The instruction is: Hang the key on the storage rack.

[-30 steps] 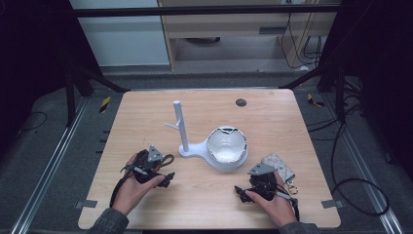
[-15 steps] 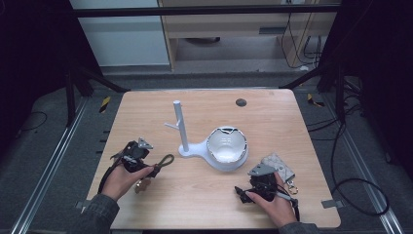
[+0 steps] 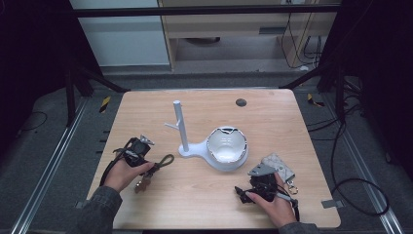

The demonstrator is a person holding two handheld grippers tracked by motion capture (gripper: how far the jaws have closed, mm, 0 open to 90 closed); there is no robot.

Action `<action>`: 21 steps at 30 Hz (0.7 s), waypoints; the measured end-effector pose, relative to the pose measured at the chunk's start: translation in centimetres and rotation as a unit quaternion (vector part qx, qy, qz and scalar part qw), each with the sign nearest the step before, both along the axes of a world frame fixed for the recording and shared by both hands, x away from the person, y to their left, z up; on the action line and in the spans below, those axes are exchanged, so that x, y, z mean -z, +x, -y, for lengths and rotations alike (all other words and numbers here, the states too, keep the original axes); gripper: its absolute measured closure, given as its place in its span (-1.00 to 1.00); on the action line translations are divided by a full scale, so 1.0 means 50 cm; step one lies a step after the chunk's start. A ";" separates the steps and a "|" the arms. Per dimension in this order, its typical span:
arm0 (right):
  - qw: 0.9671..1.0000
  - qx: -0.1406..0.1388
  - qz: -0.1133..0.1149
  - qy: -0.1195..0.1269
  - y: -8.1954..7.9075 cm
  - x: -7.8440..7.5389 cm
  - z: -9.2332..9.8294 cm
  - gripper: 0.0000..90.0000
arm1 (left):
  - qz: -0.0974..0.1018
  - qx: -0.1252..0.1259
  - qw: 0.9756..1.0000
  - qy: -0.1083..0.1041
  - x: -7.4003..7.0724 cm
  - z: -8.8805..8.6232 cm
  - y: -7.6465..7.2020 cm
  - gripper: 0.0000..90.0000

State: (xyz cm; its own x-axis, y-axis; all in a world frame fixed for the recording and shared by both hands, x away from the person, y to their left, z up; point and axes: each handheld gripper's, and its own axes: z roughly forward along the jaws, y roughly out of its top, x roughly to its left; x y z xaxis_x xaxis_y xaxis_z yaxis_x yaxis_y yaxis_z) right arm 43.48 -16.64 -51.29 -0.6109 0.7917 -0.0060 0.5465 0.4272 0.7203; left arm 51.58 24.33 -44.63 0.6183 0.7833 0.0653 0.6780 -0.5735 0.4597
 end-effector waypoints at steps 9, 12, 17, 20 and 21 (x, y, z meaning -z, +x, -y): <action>1.000 0.000 0.000 0.001 0.000 0.000 0.000 -0.98 | -0.028 0.033 0.999 0.006 0.017 0.010 0.009 -0.13; 1.000 0.000 0.001 0.000 -0.001 0.001 0.000 -0.98 | -0.037 0.046 0.998 0.015 0.022 0.007 0.006 -0.05; 1.000 0.000 0.001 0.001 -0.001 0.000 0.000 -0.98 | -0.050 0.060 0.997 0.020 0.028 0.008 0.006 0.05; 1.000 0.000 0.001 0.001 -0.001 0.001 0.000 -0.98 | -0.059 0.067 0.996 0.020 0.035 0.010 0.009 0.07; 1.000 0.000 0.001 0.000 -0.001 0.001 0.000 -0.98 | -0.062 0.068 0.996 0.018 0.037 0.010 0.010 0.09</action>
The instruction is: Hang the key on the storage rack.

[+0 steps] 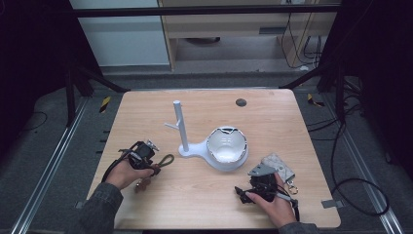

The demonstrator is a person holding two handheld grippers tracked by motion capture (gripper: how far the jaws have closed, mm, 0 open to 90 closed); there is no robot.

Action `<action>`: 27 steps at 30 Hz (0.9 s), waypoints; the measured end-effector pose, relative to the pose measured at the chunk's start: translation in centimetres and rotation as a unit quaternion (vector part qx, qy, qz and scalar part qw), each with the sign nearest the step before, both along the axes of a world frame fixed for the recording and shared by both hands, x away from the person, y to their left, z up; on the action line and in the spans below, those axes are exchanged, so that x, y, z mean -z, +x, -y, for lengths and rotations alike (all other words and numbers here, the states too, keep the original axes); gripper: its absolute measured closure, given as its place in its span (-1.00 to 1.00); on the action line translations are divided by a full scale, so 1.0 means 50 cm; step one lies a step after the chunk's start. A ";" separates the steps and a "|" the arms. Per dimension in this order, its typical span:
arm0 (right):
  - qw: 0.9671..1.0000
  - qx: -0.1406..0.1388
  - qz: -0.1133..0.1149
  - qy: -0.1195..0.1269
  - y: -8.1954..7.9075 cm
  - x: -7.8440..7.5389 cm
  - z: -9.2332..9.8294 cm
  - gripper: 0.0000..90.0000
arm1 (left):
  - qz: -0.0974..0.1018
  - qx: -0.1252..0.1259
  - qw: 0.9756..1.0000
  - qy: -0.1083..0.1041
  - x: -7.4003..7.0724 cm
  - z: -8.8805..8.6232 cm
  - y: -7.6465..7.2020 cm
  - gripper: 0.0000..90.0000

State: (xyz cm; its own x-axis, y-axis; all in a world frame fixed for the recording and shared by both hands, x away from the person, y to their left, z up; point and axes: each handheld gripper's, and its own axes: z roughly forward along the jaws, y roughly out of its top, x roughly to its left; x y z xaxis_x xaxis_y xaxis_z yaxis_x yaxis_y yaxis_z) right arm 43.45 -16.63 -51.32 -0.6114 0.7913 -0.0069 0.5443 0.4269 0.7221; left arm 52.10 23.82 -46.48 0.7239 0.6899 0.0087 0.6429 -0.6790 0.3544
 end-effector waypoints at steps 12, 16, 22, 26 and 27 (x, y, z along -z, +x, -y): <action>1.000 0.000 0.001 0.001 0.000 0.000 0.000 -0.98 | -0.001 0.006 1.000 0.012 0.002 0.002 0.004 0.26; 1.000 -0.001 0.001 0.001 -0.001 0.000 0.000 -0.98 | -0.002 0.011 1.000 0.017 0.004 0.003 0.005 0.32; 1.000 -0.002 0.001 0.000 -0.001 0.000 0.000 -0.98 | -0.004 0.007 1.000 0.026 -0.001 0.005 0.002 0.46; 1.000 -0.001 0.001 0.000 -0.001 0.000 0.000 -0.98 | 0.010 0.004 1.000 0.018 -0.013 -0.001 -0.009 0.46; 1.000 -0.002 0.001 0.000 -0.001 0.000 0.000 -0.98 | 0.017 0.003 1.000 0.015 -0.017 -0.004 -0.012 0.46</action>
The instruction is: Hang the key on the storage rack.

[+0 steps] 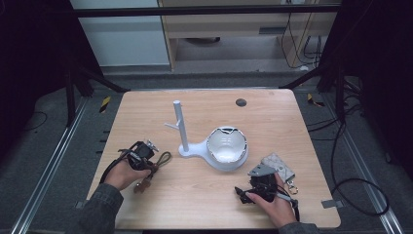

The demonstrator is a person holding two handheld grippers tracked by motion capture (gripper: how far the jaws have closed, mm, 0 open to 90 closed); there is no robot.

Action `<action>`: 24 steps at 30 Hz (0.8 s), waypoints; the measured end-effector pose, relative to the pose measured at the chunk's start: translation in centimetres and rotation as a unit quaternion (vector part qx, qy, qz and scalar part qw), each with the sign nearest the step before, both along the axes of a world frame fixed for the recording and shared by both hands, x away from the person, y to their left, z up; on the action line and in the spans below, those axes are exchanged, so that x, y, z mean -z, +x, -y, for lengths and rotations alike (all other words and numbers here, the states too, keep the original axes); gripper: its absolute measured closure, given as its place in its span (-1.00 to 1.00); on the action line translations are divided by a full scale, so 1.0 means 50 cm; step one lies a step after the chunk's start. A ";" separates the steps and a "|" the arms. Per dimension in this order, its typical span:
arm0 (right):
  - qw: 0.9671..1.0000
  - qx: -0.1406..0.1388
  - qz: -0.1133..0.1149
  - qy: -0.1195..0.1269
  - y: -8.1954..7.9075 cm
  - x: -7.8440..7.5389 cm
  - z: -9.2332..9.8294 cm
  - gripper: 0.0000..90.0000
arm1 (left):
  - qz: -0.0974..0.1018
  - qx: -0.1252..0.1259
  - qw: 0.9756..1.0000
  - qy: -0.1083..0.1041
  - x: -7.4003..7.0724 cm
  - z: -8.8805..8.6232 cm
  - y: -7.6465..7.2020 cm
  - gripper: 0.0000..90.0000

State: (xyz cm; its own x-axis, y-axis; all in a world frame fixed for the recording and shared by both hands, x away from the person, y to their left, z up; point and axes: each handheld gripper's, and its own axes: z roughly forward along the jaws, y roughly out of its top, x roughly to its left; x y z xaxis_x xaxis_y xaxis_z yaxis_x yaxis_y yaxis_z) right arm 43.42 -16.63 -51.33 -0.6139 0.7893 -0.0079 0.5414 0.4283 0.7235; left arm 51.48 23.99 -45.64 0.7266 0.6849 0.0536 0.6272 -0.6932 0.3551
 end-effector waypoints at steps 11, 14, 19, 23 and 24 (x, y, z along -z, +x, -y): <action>1.000 -0.001 -0.001 0.000 0.000 0.000 0.000 -0.98 | 0.096 -0.030 0.991 -0.086 -0.055 -0.035 -0.069 0.47; 1.000 -0.001 -0.001 0.000 0.000 0.000 0.000 -0.99 | 0.125 -0.038 0.986 -0.104 -0.068 -0.041 -0.090 0.47; 1.000 -0.002 -0.003 0.000 0.001 0.000 0.000 -0.99 | 0.167 -0.042 0.977 -0.124 -0.088 -0.039 -0.116 0.47; 1.000 -0.001 -0.003 0.002 0.001 0.000 -0.001 -0.99 | 0.193 -0.040 0.971 -0.139 -0.102 -0.029 -0.134 0.47; 1.000 -0.001 -0.003 0.002 0.001 0.000 -0.001 -0.99 | 0.193 -0.040 0.971 -0.139 -0.102 -0.029 -0.134 0.47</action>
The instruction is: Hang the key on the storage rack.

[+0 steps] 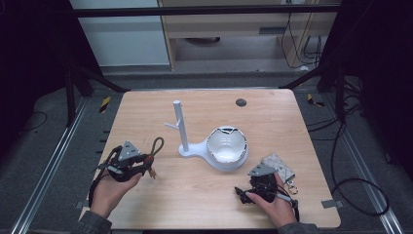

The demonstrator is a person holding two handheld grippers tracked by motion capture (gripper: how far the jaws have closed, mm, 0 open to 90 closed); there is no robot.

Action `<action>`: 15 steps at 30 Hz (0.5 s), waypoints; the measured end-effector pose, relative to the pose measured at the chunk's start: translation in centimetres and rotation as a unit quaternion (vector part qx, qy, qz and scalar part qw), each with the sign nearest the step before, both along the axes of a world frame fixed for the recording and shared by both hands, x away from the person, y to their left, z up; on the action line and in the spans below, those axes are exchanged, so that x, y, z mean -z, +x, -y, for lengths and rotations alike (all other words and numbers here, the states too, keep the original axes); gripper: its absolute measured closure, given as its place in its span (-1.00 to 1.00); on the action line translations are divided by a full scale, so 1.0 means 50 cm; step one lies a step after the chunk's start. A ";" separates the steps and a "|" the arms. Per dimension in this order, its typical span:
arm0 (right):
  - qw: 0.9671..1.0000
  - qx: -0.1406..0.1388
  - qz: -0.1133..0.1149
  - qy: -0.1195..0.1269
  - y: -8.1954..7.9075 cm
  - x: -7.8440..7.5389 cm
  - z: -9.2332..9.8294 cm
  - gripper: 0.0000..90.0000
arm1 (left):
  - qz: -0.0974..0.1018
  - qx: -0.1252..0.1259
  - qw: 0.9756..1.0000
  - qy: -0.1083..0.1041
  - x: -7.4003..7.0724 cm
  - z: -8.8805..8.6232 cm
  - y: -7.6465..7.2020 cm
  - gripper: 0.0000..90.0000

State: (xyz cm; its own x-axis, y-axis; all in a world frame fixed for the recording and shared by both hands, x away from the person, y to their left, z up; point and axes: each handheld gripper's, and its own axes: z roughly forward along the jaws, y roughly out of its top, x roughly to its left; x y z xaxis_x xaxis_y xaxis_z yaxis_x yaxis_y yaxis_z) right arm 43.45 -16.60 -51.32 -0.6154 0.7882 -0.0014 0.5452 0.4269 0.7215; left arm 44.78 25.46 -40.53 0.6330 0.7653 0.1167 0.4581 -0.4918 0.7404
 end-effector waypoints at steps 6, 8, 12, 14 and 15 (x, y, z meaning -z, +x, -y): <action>1.000 0.001 0.000 0.000 0.000 0.000 -0.001 -0.99 | 0.033 -0.003 0.999 -0.019 -0.014 0.019 -0.017 0.47; 1.000 0.001 0.000 -0.001 0.000 0.000 -0.001 -0.99 | 0.041 -0.001 0.999 -0.021 -0.019 0.024 -0.021 0.47; 1.000 0.001 0.000 0.000 0.000 0.000 -0.001 -0.99 | 0.054 0.000 0.998 -0.033 -0.027 0.034 -0.030 0.47; 1.000 0.001 0.000 0.000 0.000 0.000 -0.001 -0.99 | 0.059 0.002 0.998 -0.037 -0.031 0.039 -0.034 0.47; 1.000 0.001 0.000 0.000 0.000 0.000 -0.001 -0.99 | 0.063 0.003 0.997 -0.038 -0.034 0.041 -0.035 0.48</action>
